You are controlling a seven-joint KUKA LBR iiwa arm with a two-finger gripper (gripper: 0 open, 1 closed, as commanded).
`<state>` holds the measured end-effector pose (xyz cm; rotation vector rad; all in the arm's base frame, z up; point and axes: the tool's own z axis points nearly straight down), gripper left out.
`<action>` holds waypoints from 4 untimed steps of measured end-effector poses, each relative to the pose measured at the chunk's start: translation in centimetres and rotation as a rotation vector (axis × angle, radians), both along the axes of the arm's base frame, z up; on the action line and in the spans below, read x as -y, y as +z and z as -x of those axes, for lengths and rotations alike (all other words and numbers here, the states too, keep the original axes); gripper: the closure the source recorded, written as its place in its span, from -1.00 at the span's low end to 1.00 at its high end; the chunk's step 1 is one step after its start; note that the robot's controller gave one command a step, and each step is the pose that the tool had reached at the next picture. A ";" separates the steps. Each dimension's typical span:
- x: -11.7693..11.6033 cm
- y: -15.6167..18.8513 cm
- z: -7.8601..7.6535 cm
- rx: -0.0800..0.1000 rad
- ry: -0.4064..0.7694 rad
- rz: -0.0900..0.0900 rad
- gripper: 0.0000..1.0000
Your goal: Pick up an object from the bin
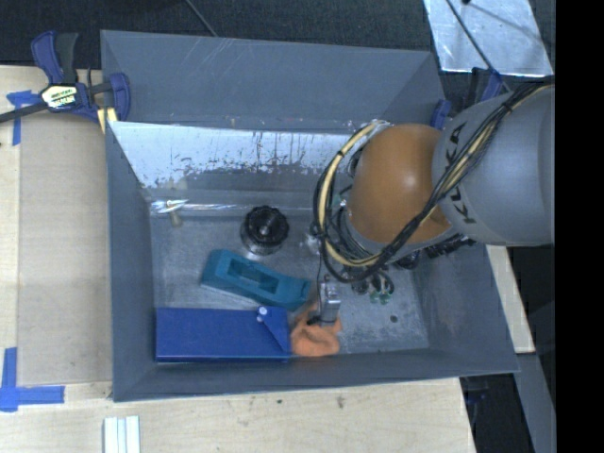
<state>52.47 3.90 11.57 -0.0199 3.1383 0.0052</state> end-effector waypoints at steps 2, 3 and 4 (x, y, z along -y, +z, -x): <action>-1.2 -4.4 -1.1 -0.004 0.019 0.007 1.00; -1.2 -4.4 -1.1 -0.004 0.019 0.007 1.00; -0.7 0.3 0.2 -0.008 0.047 0.005 1.00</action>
Offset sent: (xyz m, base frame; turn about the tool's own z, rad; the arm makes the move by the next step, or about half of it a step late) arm 0.0103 0.0143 -0.0457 -0.0185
